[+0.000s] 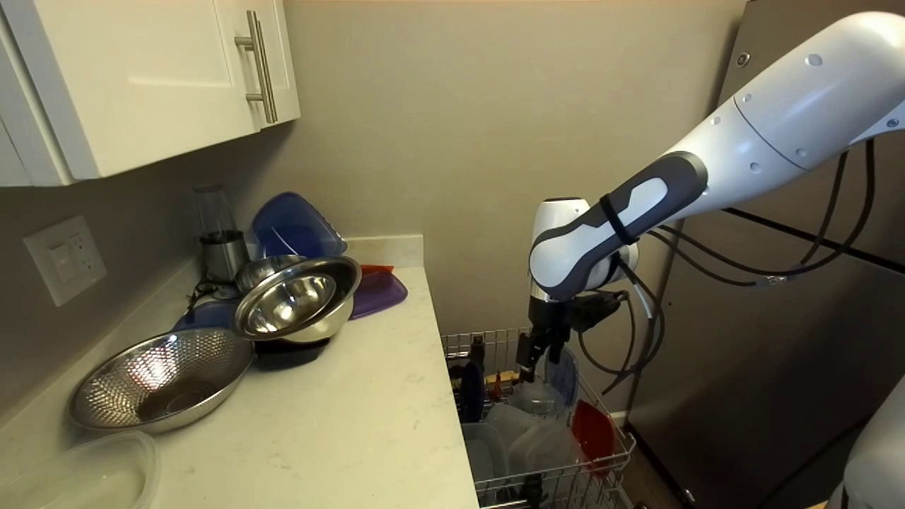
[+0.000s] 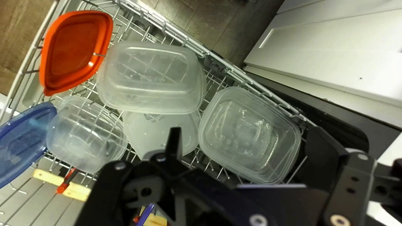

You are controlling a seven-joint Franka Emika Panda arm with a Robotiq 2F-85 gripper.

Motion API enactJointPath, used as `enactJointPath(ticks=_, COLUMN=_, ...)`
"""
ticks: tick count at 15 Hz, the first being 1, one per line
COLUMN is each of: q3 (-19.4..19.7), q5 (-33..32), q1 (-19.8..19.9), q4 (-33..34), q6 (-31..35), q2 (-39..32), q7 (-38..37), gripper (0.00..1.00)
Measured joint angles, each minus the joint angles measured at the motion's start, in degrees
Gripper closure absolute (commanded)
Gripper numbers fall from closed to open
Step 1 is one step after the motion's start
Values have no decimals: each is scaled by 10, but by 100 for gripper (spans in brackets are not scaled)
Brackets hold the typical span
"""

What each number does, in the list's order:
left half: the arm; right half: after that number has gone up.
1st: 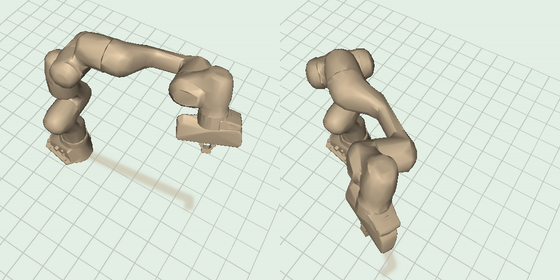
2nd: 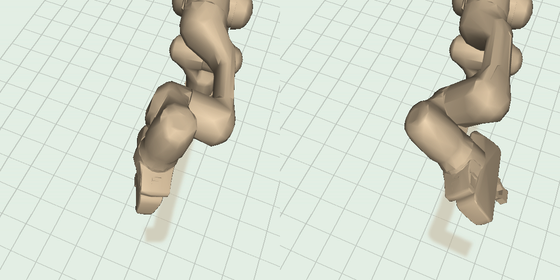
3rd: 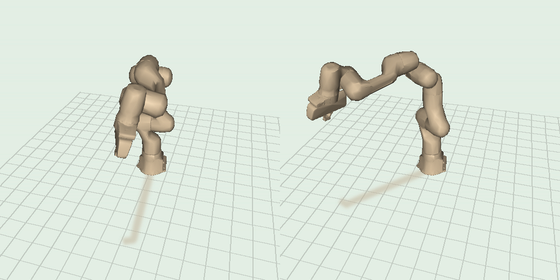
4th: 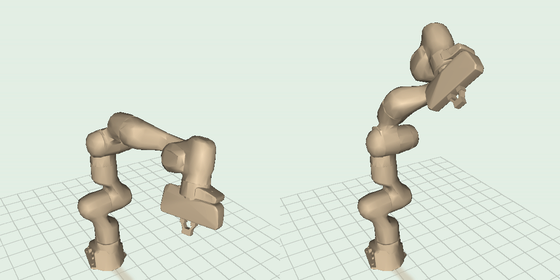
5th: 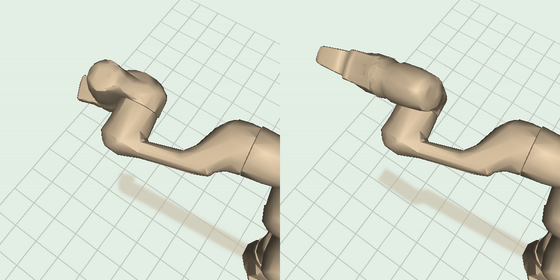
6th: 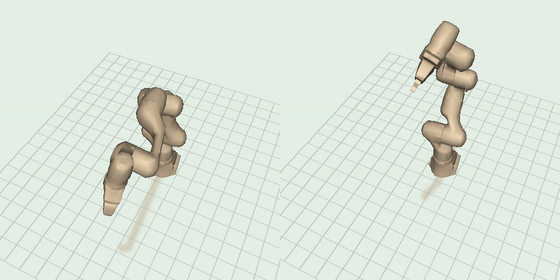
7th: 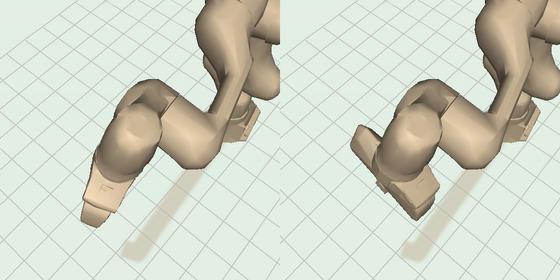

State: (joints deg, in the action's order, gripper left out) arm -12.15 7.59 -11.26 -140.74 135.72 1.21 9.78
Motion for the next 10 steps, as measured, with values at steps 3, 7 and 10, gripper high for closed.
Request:
enactJointPath(ticks=3, q3=2, q5=0, q1=0, q4=0, q6=0, q2=0, q7=1, gripper=0)
enactJointPath(ticks=7, q3=2, q5=0, q1=0, q4=0, q6=0, q2=0, q7=1, gripper=0)
enactJointPath(ticks=10, q3=2, q5=-6, q1=0, q4=1, q6=3, q2=-1, q7=0, gripper=0)
